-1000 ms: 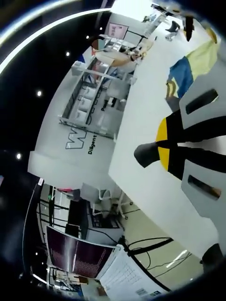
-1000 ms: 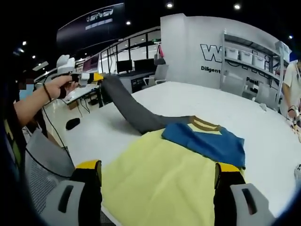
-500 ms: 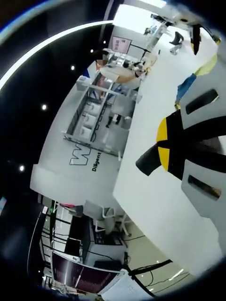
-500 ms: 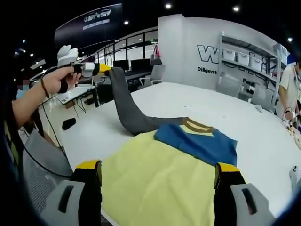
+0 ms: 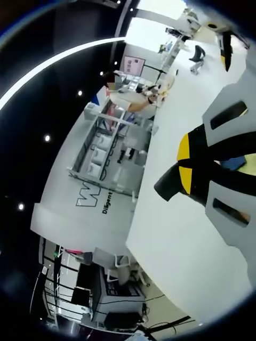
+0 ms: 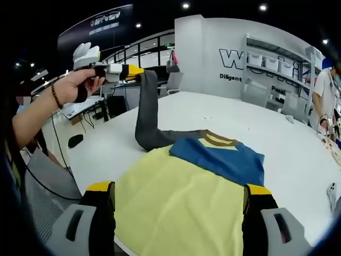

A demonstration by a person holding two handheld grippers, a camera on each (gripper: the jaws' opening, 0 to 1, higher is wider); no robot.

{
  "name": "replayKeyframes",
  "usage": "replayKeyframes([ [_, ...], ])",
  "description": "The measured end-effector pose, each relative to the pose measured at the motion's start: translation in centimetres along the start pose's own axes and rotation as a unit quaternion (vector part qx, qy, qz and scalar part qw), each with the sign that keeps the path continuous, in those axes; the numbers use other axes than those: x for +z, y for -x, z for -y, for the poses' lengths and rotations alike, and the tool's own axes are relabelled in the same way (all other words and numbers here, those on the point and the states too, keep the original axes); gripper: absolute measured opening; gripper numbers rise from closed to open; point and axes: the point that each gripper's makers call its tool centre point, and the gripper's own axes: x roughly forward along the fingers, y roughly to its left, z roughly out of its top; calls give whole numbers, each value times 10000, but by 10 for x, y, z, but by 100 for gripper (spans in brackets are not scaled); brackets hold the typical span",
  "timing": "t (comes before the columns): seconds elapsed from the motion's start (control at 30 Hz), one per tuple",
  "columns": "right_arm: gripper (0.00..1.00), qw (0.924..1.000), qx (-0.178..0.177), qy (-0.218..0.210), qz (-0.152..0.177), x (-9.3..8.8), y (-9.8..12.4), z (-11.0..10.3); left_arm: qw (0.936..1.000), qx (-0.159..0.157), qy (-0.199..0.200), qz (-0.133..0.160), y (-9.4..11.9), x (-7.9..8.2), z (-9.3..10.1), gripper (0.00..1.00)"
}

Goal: Fold the garment on the visible template until the final outline fits inside the template.

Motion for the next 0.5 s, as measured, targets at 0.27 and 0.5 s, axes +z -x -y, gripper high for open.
replayKeyframes([
  [0.27,99,10000,-26,-21,28,3,1,3,9994,-213,-131,-244,-20,-30,22,0],
  [0.5,99,9999,-63,-79,7,-2,3,8,9979,-398,-214,-467,-36,-53,41,0],
])
